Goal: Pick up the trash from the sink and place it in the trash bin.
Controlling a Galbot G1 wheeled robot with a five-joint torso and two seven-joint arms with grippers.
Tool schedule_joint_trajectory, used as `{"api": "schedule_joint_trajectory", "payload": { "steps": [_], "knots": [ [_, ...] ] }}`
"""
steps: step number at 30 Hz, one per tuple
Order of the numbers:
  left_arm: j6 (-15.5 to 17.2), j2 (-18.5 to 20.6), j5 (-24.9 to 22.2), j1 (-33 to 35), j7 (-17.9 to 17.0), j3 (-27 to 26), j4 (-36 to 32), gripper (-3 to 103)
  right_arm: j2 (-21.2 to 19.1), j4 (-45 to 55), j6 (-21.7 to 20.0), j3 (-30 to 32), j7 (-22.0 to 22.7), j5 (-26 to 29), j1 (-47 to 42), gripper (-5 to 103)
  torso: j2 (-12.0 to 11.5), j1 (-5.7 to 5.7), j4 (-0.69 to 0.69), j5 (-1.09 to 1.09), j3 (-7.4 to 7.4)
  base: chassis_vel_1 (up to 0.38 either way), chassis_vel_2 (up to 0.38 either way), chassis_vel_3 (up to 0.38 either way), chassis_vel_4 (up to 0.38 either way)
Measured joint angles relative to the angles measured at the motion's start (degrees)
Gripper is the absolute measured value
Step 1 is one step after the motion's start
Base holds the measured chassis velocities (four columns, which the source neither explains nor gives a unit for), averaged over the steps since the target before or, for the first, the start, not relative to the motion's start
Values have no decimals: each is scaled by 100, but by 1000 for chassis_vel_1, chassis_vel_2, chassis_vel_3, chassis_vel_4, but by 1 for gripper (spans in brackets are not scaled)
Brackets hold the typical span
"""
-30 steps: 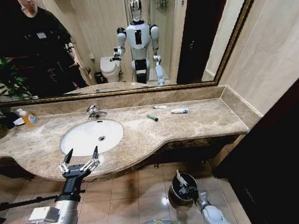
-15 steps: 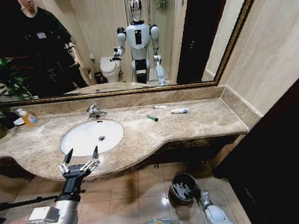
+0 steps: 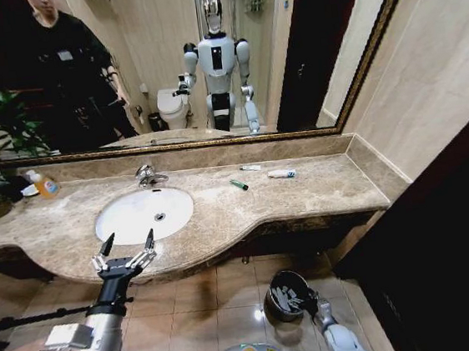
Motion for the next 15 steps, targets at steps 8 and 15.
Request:
{"api": "schedule_joint_trajectory", "payload": {
  "steps": [8,15],
  "knots": [
    [0,0,0,0,0,0,0,100,-98,282,-25,-37,-4,201,-228,100,0,0,0,1,0,0,0,0,0],
    [0,0,0,0,0,0,0,100,-303,975,-11,-41,1,430,-674,100,0,0,0,1,0,0,0,0,0]
  ]
}}
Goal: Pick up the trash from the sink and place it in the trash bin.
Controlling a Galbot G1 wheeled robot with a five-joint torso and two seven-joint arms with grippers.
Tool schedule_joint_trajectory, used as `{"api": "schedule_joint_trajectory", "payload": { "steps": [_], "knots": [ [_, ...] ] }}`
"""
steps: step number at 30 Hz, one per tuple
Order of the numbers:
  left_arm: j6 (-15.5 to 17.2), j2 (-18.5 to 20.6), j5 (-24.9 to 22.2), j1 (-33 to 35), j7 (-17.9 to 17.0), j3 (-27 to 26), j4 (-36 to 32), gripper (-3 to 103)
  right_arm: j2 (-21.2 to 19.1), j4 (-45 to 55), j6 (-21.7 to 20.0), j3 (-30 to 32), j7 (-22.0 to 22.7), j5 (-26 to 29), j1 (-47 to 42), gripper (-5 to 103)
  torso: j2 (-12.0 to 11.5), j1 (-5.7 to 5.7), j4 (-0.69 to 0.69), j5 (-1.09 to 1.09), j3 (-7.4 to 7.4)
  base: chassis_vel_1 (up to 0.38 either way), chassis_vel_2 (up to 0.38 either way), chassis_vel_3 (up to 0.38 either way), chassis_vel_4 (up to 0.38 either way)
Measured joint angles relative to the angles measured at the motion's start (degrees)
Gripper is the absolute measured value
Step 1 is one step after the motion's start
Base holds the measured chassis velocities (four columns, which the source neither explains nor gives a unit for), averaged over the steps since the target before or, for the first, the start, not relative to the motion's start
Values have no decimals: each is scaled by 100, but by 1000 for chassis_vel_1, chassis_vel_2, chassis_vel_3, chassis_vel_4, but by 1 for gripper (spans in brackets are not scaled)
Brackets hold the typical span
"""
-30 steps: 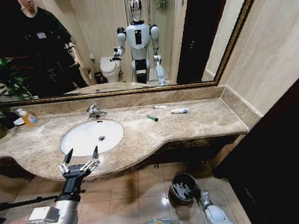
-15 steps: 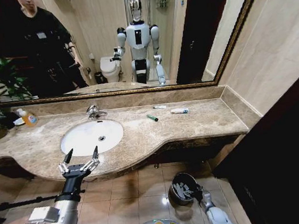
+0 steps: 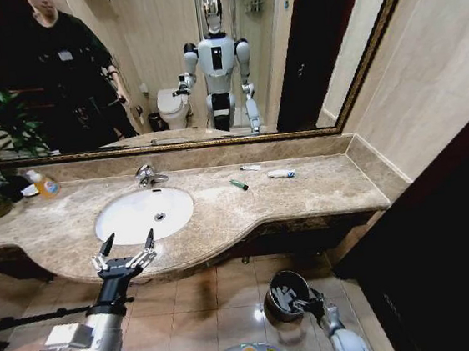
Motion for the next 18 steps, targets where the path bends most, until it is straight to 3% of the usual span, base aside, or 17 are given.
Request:
{"api": "schedule_joint_trajectory", "payload": {
  "steps": [8,16,18],
  "knots": [
    [0,0,0,0,0,0,0,100,-317,1178,-105,15,76,510,-489,100,0,0,-1,0,0,0,0,0,0],
    [0,0,0,0,0,0,0,100,-581,3056,-402,194,242,1093,-1170,100,0,0,0,-2,0,0,0,0,0],
    [0,0,0,0,0,0,0,100,-708,3918,-556,228,403,1288,-1446,100,0,0,0,0,0,0,0,0,0]
  ]
}}
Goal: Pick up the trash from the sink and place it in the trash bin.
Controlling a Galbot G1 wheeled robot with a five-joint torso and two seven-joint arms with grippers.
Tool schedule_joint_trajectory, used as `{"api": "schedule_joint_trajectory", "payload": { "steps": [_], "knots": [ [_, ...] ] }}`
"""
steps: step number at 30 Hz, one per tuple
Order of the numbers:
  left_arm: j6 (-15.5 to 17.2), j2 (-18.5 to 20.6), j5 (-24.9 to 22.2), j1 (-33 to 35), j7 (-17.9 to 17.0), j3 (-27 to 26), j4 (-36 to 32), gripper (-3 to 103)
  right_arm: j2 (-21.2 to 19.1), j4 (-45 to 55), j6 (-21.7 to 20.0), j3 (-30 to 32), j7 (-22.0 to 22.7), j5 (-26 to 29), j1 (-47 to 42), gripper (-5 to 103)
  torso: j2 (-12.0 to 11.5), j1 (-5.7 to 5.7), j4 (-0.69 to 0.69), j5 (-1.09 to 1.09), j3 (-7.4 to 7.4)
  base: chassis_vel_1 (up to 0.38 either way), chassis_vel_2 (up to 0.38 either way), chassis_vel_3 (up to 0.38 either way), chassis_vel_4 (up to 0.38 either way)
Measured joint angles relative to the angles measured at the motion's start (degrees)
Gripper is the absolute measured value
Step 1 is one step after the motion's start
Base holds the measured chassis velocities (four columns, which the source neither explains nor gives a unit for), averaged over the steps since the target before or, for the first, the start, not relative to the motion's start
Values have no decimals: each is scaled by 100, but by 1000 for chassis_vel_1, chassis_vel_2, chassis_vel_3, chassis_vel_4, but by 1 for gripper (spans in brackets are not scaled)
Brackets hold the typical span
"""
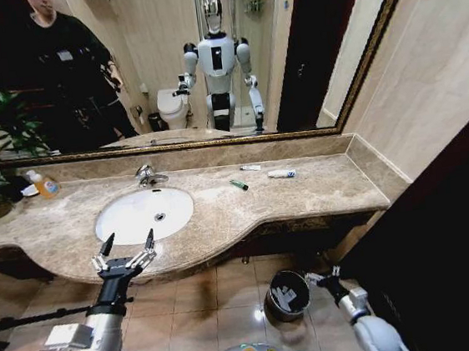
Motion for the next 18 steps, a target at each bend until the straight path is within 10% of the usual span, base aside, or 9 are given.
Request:
{"api": "schedule_joint_trajectory", "payload": {
  "steps": [18],
  "knots": [
    [0,0,0,0,-1,0,0,100,-938,1547,-1654,-837,238,598,1373,100,0,0,0,-1,1,0,0,0,0]
  ]
}}
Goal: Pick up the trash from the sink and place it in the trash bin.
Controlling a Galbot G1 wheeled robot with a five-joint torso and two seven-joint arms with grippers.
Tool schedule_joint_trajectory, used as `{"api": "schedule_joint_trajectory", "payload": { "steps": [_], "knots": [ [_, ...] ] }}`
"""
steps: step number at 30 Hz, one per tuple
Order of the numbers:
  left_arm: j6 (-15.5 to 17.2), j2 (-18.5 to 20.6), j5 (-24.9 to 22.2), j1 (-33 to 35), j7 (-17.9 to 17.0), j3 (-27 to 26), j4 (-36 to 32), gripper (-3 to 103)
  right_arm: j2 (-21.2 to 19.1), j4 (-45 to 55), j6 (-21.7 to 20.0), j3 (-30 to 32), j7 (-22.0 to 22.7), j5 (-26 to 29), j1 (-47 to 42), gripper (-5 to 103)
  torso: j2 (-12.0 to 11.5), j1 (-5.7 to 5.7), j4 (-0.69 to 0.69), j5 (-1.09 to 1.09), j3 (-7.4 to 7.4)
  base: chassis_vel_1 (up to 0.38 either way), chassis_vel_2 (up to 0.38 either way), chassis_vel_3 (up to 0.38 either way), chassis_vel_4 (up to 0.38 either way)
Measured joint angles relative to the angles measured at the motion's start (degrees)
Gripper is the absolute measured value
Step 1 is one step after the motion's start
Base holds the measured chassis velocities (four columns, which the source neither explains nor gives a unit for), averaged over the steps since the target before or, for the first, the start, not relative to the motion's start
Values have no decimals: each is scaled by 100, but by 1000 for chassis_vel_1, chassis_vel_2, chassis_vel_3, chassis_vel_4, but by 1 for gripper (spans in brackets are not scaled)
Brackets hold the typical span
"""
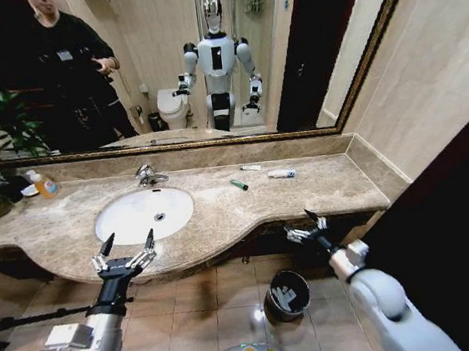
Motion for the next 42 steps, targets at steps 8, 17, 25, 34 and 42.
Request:
{"api": "schedule_joint_trajectory", "payload": {
  "steps": [8,17,25,34,42],
  "knots": [
    [0,0,0,0,2,1,0,100,-250,-952,-126,-1038,97,209,1570,100,0,0,0,-1,0,0,0,0,0],
    [0,0,0,0,-1,0,0,100,-43,-2257,-239,-2266,225,535,3173,100,0,1,0,-1,1,0,0,0,0],
    [0,0,0,0,0,0,0,100,211,-3659,-260,-2943,62,626,4442,100,-1,1,0,-1,1,0,0,0,0],
    [0,0,0,0,1,1,0,100,388,-4686,-207,-3215,-88,632,4961,90,0,0,0,0,0,0,0,0,0],
    [0,0,0,0,1,0,0,100,432,-4911,-137,-3227,-98,607,5036,66,0,0,0,0,0,0,0,0,0]
  ]
}}
